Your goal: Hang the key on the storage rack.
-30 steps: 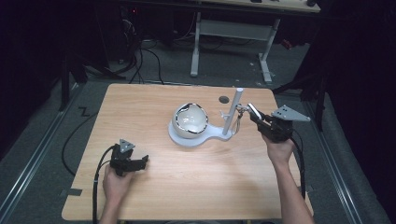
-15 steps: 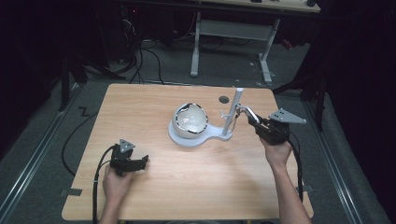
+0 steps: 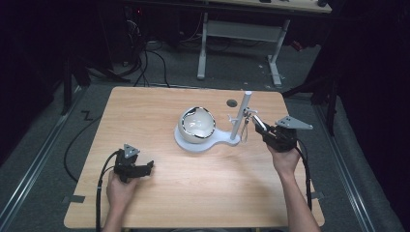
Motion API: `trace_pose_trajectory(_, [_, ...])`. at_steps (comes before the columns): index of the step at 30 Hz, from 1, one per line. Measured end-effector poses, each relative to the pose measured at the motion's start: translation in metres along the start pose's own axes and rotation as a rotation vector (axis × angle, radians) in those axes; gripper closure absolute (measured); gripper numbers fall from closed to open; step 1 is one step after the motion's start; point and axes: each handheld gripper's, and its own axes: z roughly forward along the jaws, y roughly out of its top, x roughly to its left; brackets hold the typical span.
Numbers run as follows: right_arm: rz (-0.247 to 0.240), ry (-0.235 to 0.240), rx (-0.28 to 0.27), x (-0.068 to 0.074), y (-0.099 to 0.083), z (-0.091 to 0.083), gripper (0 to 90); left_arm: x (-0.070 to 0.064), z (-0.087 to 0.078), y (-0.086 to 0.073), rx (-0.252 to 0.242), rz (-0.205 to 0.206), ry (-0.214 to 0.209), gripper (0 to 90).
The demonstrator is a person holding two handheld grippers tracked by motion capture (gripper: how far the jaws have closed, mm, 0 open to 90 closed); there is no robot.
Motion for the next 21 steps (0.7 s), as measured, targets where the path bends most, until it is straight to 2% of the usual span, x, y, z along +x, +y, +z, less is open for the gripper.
trace_pose_trajectory(9, [0.010, 0.003, 0.050, 0.001, -0.008, 0.013, 75.0, 0.000, 0.000, 0.000, 0.001, 0.001, 0.001, 17.7])
trace_pose_trajectory(21, [0.018, 0.009, 0.081, 0.003, -0.012, 0.026, 74.2, 0.000, 0.000, 0.000, 0.000, 0.001, 0.000, 17.8])
